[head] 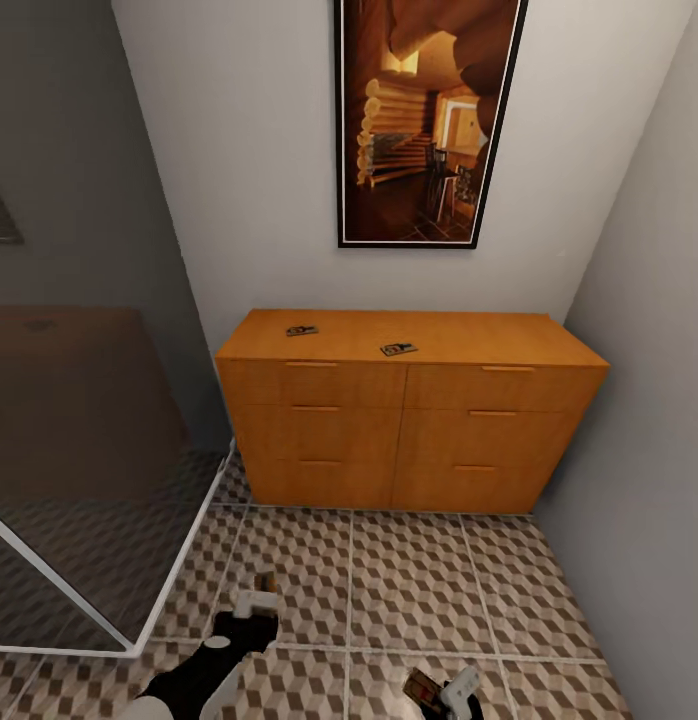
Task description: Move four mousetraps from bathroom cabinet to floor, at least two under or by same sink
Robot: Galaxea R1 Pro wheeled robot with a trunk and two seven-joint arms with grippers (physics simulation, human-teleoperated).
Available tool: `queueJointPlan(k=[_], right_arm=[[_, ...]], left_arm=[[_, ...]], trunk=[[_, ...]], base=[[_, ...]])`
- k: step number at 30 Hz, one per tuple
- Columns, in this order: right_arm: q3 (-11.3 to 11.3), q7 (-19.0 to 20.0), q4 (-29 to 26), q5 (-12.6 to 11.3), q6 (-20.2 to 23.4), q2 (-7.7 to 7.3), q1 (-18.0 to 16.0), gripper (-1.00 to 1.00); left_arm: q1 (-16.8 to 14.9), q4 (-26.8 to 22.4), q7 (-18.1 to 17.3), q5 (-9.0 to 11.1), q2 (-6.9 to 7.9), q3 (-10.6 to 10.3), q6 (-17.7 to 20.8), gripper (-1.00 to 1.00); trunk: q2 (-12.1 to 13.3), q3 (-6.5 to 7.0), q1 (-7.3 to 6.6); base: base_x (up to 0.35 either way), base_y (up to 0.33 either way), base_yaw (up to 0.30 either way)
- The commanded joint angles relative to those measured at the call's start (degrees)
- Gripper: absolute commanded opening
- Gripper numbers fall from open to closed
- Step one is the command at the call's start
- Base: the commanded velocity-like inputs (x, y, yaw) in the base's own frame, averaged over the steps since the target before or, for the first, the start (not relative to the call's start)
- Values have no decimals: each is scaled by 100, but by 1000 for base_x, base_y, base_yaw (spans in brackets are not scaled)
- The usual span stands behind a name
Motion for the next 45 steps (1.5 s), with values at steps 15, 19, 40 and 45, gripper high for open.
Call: queueJointPlan(k=[15, 19, 40, 45], right_arm=[[-75, -3546, -280, 9, -720, 153, -2, -100], [-81, -4011, -341, 5, -1069, 178, -2, -100], [-54, -4125, -248, -9, -1717, 293, -2, -100], [-52, -4121, -222, -15, -1726, 306, -2, -100]], left_arm=[[488, 1996, 42, 51, 29, -335, -2985, -100], [660, 2012, 43, 51, 103, -337, -3356, -100], [995, 1991, 96, 89, 272, -311, -3798, -100], [996, 1855, 105, 81, 178, -290, -3756, -100]], trunk=[[-3, -4, -1], [-3, -4, -1], [-3, -4, -1], [-3, -4, -1]], base=[[0, 0, 0], [0, 0, 0], [0, 0, 0], [0, 0, 0]])
